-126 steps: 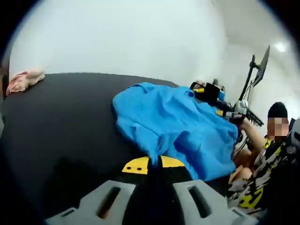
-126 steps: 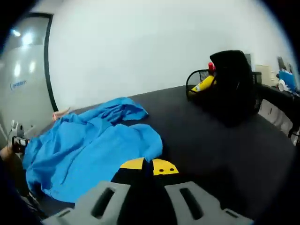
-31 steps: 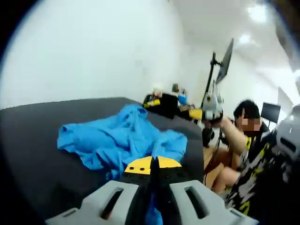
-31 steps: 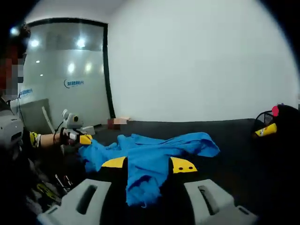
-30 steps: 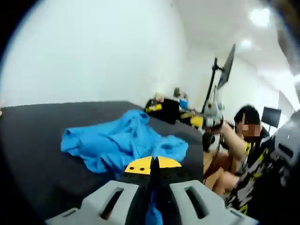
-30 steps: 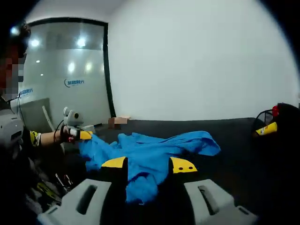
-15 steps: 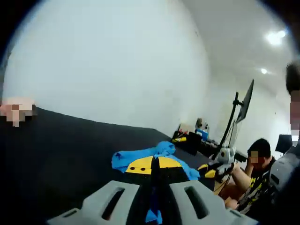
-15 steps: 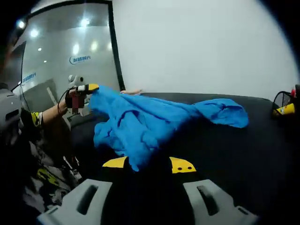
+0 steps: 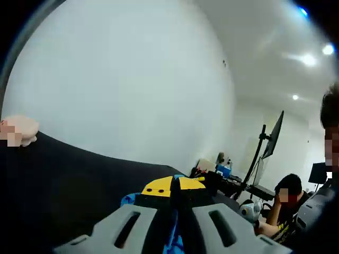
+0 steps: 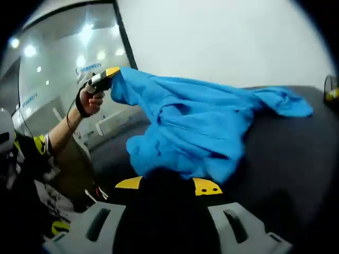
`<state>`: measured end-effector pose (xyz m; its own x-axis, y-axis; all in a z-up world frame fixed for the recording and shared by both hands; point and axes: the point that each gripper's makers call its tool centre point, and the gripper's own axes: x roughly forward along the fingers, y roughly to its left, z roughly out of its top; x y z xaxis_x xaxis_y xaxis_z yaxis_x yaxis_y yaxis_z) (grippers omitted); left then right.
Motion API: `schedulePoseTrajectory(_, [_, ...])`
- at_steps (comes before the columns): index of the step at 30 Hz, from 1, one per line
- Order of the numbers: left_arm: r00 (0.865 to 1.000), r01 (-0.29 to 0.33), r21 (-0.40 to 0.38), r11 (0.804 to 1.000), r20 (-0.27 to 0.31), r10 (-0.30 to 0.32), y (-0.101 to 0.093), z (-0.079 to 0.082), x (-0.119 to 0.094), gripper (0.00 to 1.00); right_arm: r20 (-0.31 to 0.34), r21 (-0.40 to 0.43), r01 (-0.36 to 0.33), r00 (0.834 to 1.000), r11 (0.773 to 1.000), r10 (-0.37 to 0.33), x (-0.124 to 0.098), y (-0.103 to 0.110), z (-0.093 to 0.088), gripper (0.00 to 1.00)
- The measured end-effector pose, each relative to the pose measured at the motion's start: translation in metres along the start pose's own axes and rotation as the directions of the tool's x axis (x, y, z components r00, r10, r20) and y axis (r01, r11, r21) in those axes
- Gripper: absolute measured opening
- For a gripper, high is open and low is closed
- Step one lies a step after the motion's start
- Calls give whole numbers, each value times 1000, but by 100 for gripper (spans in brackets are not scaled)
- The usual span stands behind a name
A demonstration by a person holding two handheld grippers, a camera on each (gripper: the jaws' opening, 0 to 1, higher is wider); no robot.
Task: Spread out the cloth and fold it
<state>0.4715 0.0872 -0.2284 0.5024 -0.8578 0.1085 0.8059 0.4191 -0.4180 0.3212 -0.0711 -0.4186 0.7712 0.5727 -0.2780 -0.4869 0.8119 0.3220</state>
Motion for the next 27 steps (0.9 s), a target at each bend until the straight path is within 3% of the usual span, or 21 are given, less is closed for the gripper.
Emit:
schedulePoseTrajectory(1, [1000, 0, -2, 1000, 1, 0, 0, 0, 1, 0, 5, -65, 40, 999, 997, -39, 9, -1, 4, 38])
schedulePoseTrajectory(2, [1000, 1, -10, 1000, 6, -1, 0, 1, 1, 0, -15, -85, 25, 1000, 996, -27, 17, 5, 3, 38])
schedulePoseTrajectory(3, [1000, 0, -18, 1000, 14, 1, 0, 2, 1, 0, -14, -67, 33, 999, 997, -34, 23, 6, 6, 38])
schedulePoseTrajectory(5, [1000, -6, -18, 1000, 17, 6, 1, 3, -1, 0, -9, -22, 92, 996, 995, -93, 27, -3, 9, 27])
schedulePoseTrajectory(6, [1000, -18, -9, 1000, 16, 18, 3, 3, -2, 0, -2, -85, 139, 990, 987, -140, 28, -13, 9, 17])
schedulePoseTrajectory(7, [1000, -28, 9, 1000, 13, 28, 7, 4, -5, 0, 18, -240, 172, 985, 955, -173, 24, -19, 9, 8])
schedulePoseTrajectory(8, [999, -52, 39, 998, 3, 52, 13, 2, -8, 0, 28, -320, 143, 990, 937, -141, 23, -15, 10, 7])
schedulePoseTrajectory(11, [992, -122, 82, 989, 20, 121, 32, 7, -16, 0, 6, -272, 121, 992, 955, -125, 11, -16, 8, 4])
schedulePoseTrajectory(15, [982, -176, -1, 984, 69, 176, 54, 19, -32, 0, -6, -252, 166, 985, 953, -173, -18, -48, 16, 3])
schedulePoseTrajectory(17, [972, -205, -27, 978, 114, 207, 67, 31, -43, 0, 36, -276, 263, 964, 924, -264, -39, -74, 32, 3])
schedulePoseTrajectory(18, [968, -213, -40, 976, 124, 216, 71, 34, -48, 0, 48, -315, 308, 950, 898, -308, -52, -90, 41, 3])
schedulePoseTrajectory(20, [962, -229, -65, 971, 137, 236, 82, 42, -60, 0, 58, -269, 326, 945, 906, -323, -65, -113, 50, 3])
schedulePoseTrajectory(22, [957, -249, -66, 966, 133, 256, 88, 39, -69, 0, 123, -173, 354, 934, 919, -336, -83, -136, 65, 2])
schedulePoseTrajectory(24, [962, -239, -81, 968, 114, 247, 85, 30, -75, 0, 218, -103, 387, 908, 916, -359, -104, -154, 86, 2])
schedulePoseTrajectory(26, [971, -224, -52, 973, 75, 227, 77, 19, -79, 0, 323, -120, 454, 859, 883, -397, -131, -168, 111, 2])
schedulePoseTrajectory(27, [979, -196, -12, 981, 50, 196, 68, 14, -78, 0, 400, -122, 482, 824, 867, -402, -146, -168, 129, 2])
